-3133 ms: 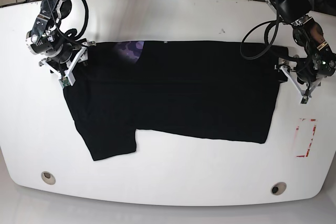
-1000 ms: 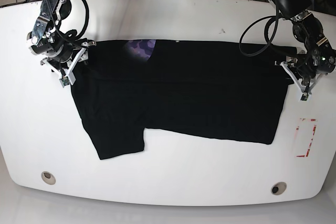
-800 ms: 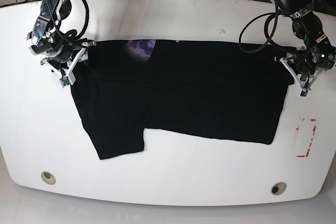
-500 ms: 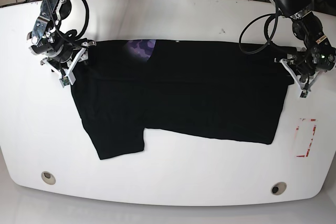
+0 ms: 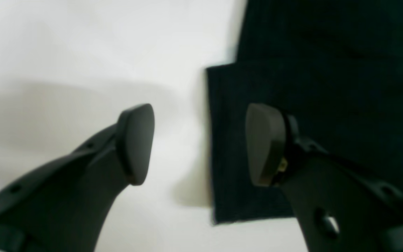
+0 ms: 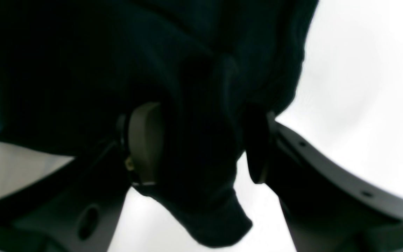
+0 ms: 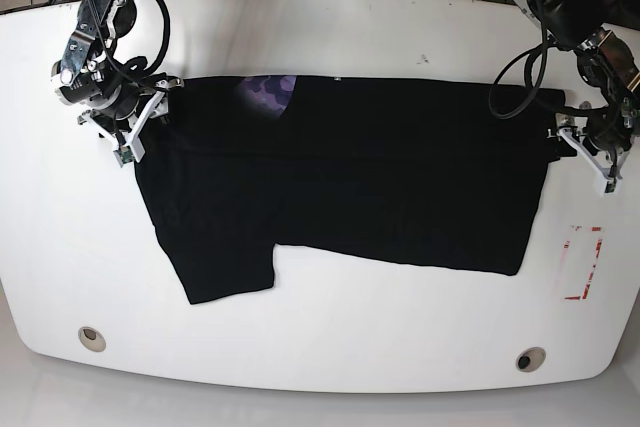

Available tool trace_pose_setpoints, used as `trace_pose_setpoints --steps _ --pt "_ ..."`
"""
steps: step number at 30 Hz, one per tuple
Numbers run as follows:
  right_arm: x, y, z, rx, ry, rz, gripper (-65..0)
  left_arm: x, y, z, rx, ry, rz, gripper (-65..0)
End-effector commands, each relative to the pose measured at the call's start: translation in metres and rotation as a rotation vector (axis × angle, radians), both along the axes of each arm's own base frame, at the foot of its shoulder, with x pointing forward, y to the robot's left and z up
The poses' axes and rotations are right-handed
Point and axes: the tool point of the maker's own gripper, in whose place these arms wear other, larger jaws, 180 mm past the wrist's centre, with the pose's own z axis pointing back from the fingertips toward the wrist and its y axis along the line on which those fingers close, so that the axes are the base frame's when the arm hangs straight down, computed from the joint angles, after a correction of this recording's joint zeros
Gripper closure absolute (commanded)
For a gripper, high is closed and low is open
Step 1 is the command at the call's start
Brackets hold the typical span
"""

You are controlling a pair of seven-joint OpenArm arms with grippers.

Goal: Layout the t-shirt on the table in an organized manner, then fold the t-shirt properly
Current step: 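Hold the edge with both grippers and pull them apart to tension it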

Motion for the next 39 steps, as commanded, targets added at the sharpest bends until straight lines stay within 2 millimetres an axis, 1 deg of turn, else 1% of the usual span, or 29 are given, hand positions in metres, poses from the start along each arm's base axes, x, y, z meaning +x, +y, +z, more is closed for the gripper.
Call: trace_pose_setpoints --steps 1,3,6,11,17,26,28,30,33,36,39 --pt "0.009 -0.004 0.012 -0.011 -0.045 0.002 -34.2 0.01 0.011 0.011 -0.03 -0.053 0.015 -39.3" --pt "0.009 -0.004 0.012 -0.011 -0.045 0.002 -34.2 0.011 0.008 0.006 -0.069 -0.057 0.017 -39.3" --pt "0.008 -0.004 0.012 -0.011 -0.045 0.003 -34.2 0.013 0.009 0.004 -0.096 -0.072 0.023 -39.3" --pt "0.008 -0.005 0.011 -0.013 -0.043 0.003 -34.2 0.01 0.007 -0.006 -0.137 -0.054 0.031 -39.3" --pt "0.007 -0.006 0.011 -0.015 -0.042 0.002 -34.2 0.01 0.007 -0.006 -0.137 -0.055 0.032 -39.3" --pt "0.007 -0.005 0.011 -0.012 -0.042 0.001 -34.2 0.014 0.002 -0.003 -0.167 -0.082 0.03 -38.9" --pt "0.007 -0.005 0.011 -0.012 -0.042 0.001 -34.2 0.015 0.001 -0.003 -0.17 -0.085 0.028 -36.5" --pt "0.007 -0.005 0.011 -0.012 -0.042 0.001 -34.2 0.016 0.0 -0.003 -0.168 -0.085 0.027 -31.2" --pt "0.007 -0.005 0.011 -0.012 -0.042 0.001 -34.2 0.027 -0.008 0.001 -0.166 -0.103 -0.005 -25.4" --pt "0.007 -0.005 0.011 -0.012 -0.042 0.001 -34.2 0.03 -0.014 0.001 -0.163 -0.101 -0.027 -24.6" --pt "0.007 -0.005 0.011 -0.012 -0.042 0.001 -34.2 0.031 -0.014 0.002 -0.162 -0.104 -0.029 -24.6"
